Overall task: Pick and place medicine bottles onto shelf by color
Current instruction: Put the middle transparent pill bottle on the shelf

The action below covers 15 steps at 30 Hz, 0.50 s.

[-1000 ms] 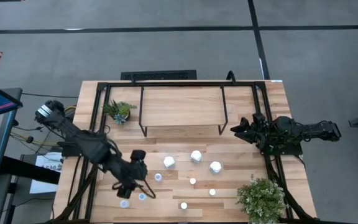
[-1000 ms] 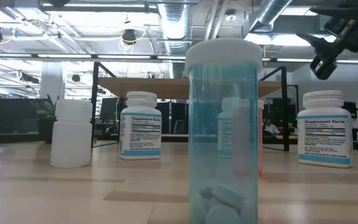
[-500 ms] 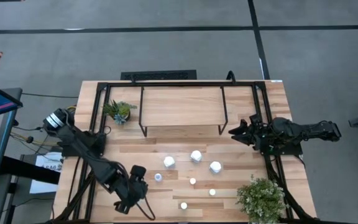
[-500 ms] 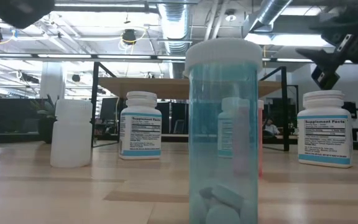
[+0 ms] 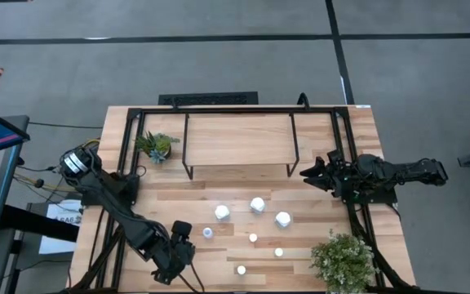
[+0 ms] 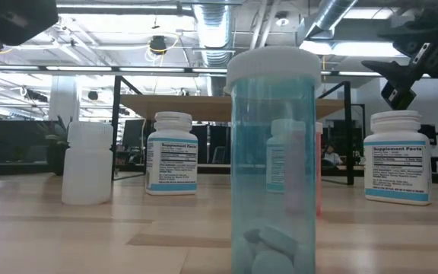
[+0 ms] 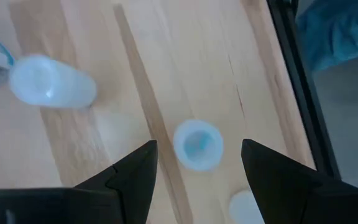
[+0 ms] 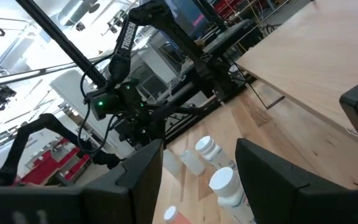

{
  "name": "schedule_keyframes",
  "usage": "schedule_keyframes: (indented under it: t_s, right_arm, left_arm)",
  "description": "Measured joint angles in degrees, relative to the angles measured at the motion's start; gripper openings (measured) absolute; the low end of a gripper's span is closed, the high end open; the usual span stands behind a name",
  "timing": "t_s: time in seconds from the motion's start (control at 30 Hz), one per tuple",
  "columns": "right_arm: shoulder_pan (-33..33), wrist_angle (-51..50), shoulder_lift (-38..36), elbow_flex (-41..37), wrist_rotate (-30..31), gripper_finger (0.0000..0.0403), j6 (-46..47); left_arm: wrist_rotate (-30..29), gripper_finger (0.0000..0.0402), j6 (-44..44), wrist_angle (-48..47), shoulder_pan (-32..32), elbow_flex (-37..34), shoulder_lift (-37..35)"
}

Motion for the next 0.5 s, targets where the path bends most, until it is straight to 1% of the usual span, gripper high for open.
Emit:
schedule_keyframes:
  t_s: [0.1,0.33,0.5]
  right_arm:
    - [0.0,-0.6,0.0,0.0,0.0,0.0225,0.0]
    - [0.0,-1.2,0.0,0.0,0.0,0.0225,0.0]
    - [0.0,-1.1,0.0,0.0,0.0,0.0225,0.0]
  left_arm:
    - [-0.8,0.0222,-0.5,2.0,-0.2,0.2,0.7]
    - [-0.8,0.0222,-0.4,1.6,-0.6,0.1,4.2]
    - [-1.4,0.0222,-0.4,2.0,-0.4,0.2,5.4]
